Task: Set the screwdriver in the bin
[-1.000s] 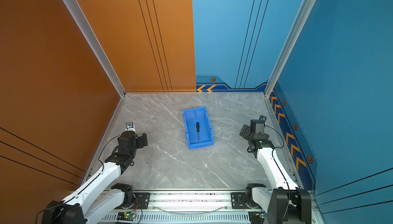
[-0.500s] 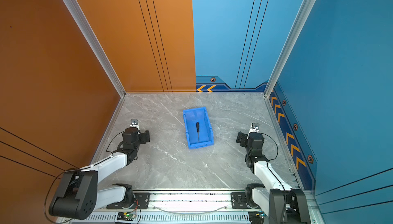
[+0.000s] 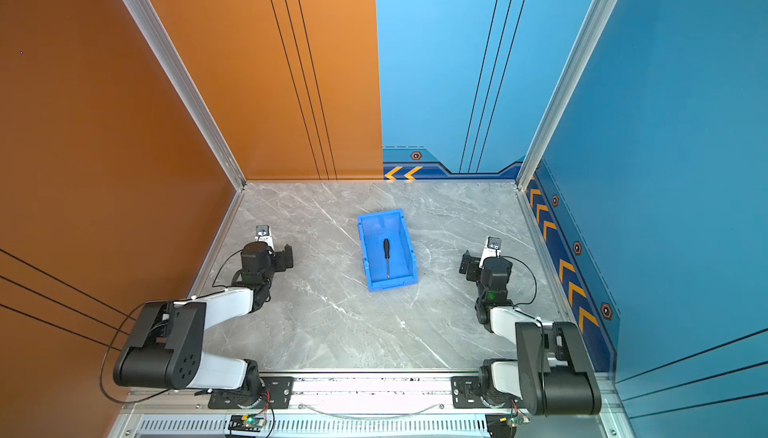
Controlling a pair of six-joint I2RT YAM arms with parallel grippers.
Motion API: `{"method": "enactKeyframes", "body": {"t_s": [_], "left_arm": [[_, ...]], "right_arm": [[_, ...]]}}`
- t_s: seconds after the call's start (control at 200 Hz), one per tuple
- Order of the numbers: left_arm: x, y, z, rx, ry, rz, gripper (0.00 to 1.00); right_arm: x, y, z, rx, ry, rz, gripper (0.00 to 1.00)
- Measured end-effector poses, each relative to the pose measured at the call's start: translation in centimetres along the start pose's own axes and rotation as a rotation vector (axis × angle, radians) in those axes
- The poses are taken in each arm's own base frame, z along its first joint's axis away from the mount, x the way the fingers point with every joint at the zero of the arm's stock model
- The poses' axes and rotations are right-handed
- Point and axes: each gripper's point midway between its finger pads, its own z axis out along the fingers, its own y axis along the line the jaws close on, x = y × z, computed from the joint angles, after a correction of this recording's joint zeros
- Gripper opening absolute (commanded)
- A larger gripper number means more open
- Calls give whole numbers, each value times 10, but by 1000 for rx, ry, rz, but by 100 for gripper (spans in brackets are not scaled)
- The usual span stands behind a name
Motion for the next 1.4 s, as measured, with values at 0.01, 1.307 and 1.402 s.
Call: {"method": "enactKeyframes", "body": {"t_s": [0.01,1.307,1.402], "left_arm": [[0,-1,1,4,-4,-1,98],[-5,-15,7,82,-118,-16,98],[-5,-15,7,82,-118,-16,98]], "right_arm": [[0,0,2,1,0,0,100],[-3,10,23,38,-44,-31,100],[-4,10,23,38,-44,-31,100]]}}
